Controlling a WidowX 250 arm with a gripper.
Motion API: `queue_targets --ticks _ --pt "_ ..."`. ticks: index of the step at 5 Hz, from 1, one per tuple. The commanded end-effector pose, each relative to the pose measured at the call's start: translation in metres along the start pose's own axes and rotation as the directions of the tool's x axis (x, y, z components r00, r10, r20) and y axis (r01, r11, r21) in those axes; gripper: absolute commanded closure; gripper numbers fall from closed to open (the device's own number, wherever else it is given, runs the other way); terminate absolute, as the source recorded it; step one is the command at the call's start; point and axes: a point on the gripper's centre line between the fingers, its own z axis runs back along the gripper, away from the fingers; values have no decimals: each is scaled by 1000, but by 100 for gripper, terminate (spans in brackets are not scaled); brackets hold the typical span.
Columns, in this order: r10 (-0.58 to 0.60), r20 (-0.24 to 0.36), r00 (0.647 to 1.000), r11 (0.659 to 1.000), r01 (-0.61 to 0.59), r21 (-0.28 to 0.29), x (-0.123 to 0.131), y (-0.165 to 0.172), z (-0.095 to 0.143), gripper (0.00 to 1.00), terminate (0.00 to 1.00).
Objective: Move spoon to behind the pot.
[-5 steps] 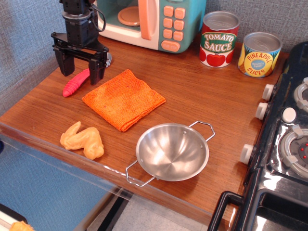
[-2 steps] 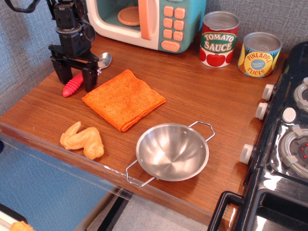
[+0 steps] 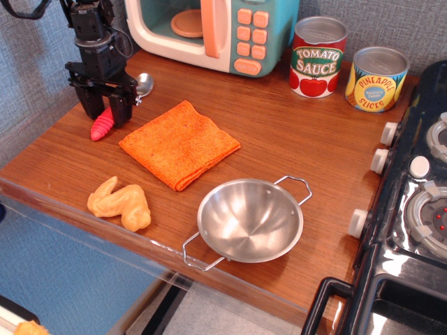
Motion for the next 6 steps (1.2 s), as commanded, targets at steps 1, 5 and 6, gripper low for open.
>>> queue_targets --ticks 1,5,6 --pt "-37 36 999 999 37 19 -1 -8 11 100 0" --pt "-56 127 990 998 53 33 25 -112 97 100 0" --pt "-133 78 988 991 132 24 26 -163 71 100 0"
